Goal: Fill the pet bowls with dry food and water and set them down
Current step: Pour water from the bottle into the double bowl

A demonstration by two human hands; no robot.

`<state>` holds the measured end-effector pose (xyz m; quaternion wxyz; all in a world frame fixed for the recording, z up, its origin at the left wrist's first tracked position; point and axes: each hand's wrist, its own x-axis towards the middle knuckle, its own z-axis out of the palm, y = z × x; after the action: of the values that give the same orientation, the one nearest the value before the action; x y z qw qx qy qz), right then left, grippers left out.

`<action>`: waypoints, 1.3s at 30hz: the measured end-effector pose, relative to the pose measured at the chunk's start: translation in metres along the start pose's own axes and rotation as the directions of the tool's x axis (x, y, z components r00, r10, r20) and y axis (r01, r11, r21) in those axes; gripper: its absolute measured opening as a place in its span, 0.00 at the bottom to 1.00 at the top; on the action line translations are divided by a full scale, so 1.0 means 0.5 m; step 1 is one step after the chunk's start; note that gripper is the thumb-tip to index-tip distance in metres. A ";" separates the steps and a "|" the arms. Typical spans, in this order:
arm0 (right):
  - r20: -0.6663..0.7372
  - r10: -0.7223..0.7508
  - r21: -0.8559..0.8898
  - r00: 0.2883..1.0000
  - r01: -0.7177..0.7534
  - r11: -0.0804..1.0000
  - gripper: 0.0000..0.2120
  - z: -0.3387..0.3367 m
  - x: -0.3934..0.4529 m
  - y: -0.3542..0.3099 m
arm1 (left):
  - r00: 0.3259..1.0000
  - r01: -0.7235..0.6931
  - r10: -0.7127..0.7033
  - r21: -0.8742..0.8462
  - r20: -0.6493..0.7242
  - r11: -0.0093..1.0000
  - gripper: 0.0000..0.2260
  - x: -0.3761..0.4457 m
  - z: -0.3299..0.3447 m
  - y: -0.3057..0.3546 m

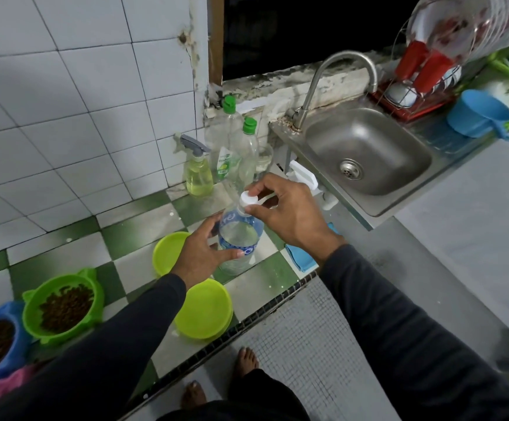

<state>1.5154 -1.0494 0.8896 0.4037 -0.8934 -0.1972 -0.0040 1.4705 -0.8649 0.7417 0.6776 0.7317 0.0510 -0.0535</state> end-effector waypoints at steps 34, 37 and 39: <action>0.174 -0.135 -0.488 0.975 0.205 0.849 0.30 -0.014 0.019 -0.018 | 1.000 0.012 -0.012 -0.054 -0.002 0.998 0.35 -0.002 -0.002 -0.001; 0.295 -0.190 -0.353 0.936 0.292 0.889 0.26 -0.021 0.025 -0.014 | 1.000 0.015 -0.016 -0.048 -0.011 0.999 0.34 -0.002 0.000 0.000; 0.311 -0.199 -0.332 0.929 0.303 0.893 0.21 -0.021 0.029 -0.010 | 1.000 0.016 -0.017 -0.049 -0.015 0.999 0.35 -0.002 0.001 -0.001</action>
<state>1.5286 -1.0487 0.9028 0.1911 -0.9126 -0.3604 0.0271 1.4693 -0.8655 0.7415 0.6944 0.7149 0.0634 -0.0522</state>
